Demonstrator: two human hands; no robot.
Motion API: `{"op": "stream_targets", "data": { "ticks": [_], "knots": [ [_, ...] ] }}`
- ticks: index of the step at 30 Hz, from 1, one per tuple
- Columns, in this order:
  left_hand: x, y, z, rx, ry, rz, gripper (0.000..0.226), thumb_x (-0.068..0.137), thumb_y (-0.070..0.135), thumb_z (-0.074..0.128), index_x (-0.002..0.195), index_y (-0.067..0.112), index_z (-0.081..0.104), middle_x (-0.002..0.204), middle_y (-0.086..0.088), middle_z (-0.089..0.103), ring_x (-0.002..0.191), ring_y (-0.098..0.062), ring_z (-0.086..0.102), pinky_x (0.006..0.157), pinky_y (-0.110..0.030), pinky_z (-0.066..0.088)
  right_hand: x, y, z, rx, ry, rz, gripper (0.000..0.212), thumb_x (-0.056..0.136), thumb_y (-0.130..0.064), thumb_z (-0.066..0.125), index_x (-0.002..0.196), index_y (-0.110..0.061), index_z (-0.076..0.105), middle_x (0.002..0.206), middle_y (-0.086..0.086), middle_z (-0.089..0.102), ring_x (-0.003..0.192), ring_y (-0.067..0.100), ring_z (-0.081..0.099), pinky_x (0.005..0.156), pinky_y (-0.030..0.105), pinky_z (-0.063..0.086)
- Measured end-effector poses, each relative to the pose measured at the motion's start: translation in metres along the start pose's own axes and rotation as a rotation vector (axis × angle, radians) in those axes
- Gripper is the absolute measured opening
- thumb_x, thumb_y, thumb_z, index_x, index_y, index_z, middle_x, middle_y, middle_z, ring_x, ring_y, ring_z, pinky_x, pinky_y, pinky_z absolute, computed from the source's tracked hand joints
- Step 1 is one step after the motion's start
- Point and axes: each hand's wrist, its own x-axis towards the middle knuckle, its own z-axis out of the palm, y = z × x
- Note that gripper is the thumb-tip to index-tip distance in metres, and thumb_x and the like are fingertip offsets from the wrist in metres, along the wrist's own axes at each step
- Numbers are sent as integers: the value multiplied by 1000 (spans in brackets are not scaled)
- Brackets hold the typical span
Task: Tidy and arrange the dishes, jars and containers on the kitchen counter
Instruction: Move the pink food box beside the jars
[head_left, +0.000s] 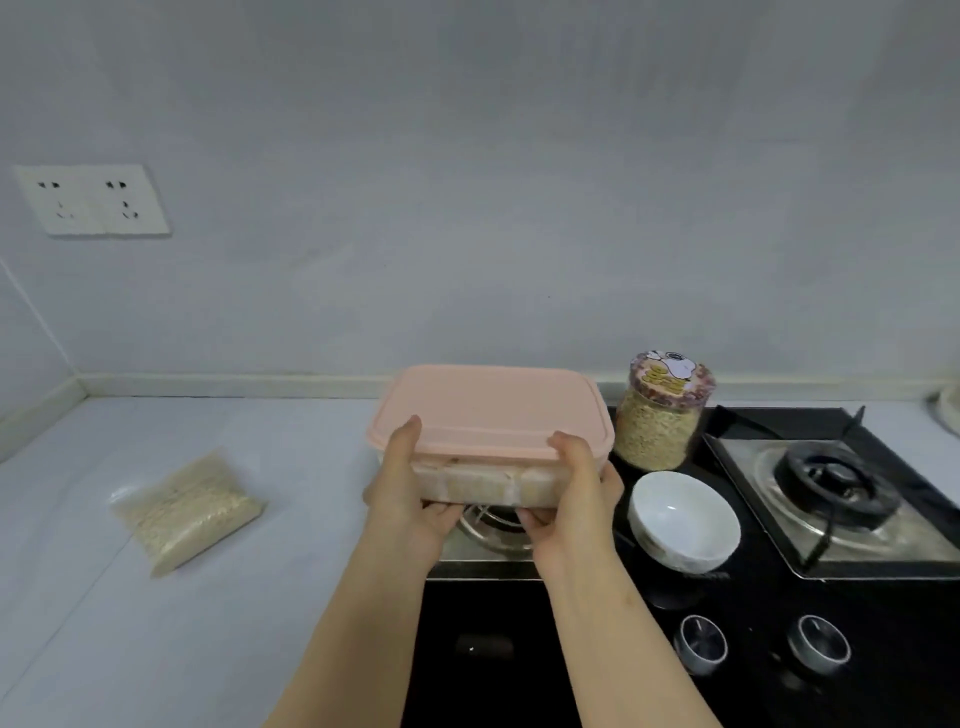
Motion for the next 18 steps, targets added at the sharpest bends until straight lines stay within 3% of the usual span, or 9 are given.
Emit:
{"op": "stream_targets", "data": {
  "ticks": [4,8,12,15,18],
  "knots": [
    [-23,-37,29,52,-21,-13,61,75,28,73,127,13,46,112,-14,62,85,-24,65,66,-38,56,-1,-38,-44,20,1,-4,60,78,-26,64,132,-28,38,119,4,56,106,29,57,83,41,50],
    [-57,-89,72,82,-82,-49,58,77,26,70,128,14,45,115,-14,62,88,-26,64,70,-41,56,-8,-91,-103,51,19,-63,54,80,-26,64,129,-26,42,116,8,58,101,31,59,74,39,53],
    [-91,-156,115,143,-182,-121,66,73,28,72,130,13,42,117,-15,62,89,-26,66,52,-35,56,-14,-148,-173,68,67,-139,51,80,-27,63,128,-25,45,118,9,59,102,31,60,77,40,53],
    [-120,-207,144,161,-230,-186,65,73,27,73,129,14,43,117,-16,61,92,-30,65,65,-40,57,-19,-185,-227,86,118,-195,56,79,-28,63,131,-25,43,115,9,61,99,30,61,67,35,52],
    [-141,-248,168,194,-282,-225,69,70,29,73,130,15,43,118,-15,61,92,-30,65,61,-38,57,-23,-215,-273,116,180,-224,58,78,-27,65,132,-25,43,111,9,62,96,29,62,65,34,51]
  ]
}}
